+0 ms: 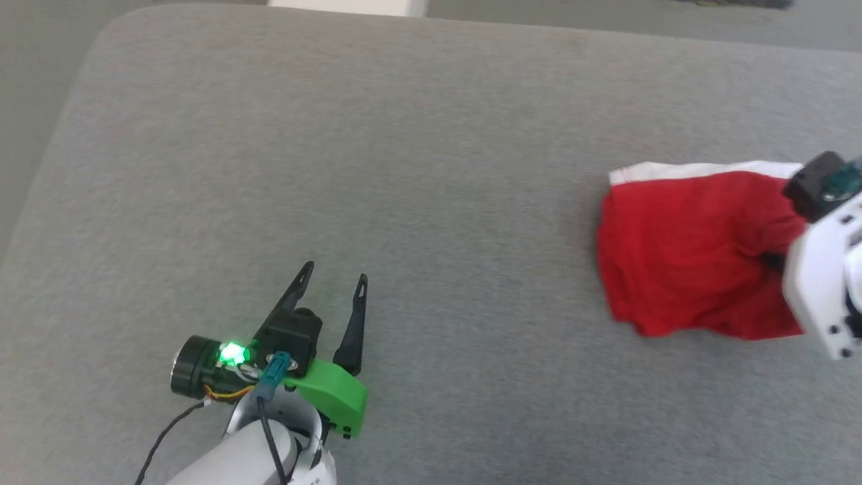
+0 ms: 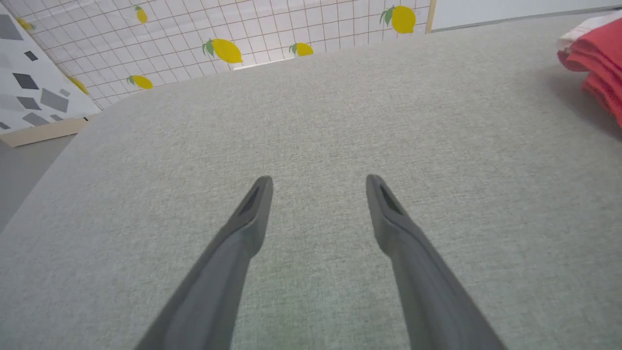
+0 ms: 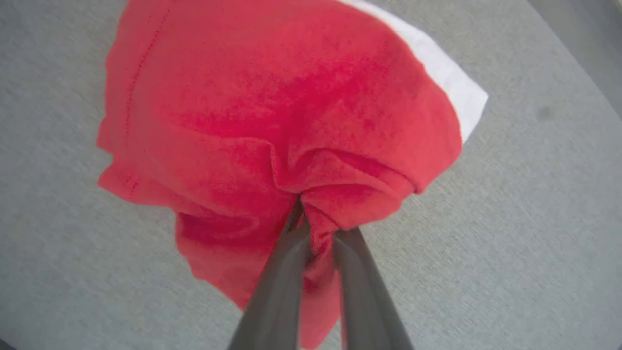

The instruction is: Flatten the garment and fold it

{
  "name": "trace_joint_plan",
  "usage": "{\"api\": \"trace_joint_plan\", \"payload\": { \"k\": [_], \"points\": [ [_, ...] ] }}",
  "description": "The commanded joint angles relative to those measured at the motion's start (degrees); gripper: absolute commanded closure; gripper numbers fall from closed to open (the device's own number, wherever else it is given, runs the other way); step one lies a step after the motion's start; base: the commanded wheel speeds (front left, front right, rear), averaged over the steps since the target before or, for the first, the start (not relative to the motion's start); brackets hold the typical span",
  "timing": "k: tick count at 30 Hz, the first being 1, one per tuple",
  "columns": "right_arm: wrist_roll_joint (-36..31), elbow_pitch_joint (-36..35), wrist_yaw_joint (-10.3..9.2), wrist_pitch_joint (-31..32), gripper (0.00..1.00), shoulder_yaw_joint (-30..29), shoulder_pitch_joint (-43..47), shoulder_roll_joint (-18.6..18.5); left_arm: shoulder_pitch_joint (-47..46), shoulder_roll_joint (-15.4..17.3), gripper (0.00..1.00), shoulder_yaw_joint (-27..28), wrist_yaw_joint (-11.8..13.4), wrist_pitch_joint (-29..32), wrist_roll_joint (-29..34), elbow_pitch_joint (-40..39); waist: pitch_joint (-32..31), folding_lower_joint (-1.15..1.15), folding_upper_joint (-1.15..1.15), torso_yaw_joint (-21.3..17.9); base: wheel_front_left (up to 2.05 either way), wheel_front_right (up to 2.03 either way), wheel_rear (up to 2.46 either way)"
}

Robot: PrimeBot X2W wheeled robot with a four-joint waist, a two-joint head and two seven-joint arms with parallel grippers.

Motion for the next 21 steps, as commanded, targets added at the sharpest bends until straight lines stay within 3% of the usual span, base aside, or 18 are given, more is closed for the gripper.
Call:
{"api": "trace_joint_plan", "payload": {
  "k": [1, 6, 11, 16, 21],
  "points": [
    [0.68, -0.46, 0.19, -0.81, 1.0, 0.53, -0.94, -2.31, -0.25, 0.4, 0.0, 0.11, -0.02, 0.15, -0.09, -0.5, 1.18, 0.0, 0.0, -5.2, 0.0, 0.0, 0.0],
    [0.85, -0.03, 0.19, -4.61, 1.0, 3.04, -1.18, -11.66, -1.83, 0.94, 0.0, 0.0, -0.21, 1.01, 0.49, -2.09, 4.72, 0.0, 0.0, -9.72, 0.0, 0.0, 0.0],
    [-2.07, 4.61, 0.19, -11.25, 1.0, 3.7, -1.01, -18.47, -3.78, 1.24, 0.0, -0.22, -0.25, 2.04, 1.4, -3.73, 8.26, 0.0, 0.0, -11.63, 0.0, 0.0, 0.0],
    [-5.35, 14.42, 0.19, -19.58, 1.0, 0.29, -0.93, -20.55, -5.58, 1.73, 0.0, -0.54, -0.32, 3.04, 2.45, -5.33, 11.72, 0.0, 0.0, -11.73, 0.0, 0.0, 0.0],
    [-9.64, 25.22, 0.19, -26.96, 1.0, -3.7, -0.34, -19.69, -6.67, 2.3, 0.0, -0.83, -0.24, 3.66, 3.33, -6.53, 14.29, 0.0, 0.0, -10.94, 0.0, 0.0, 0.0]
  ]
}}
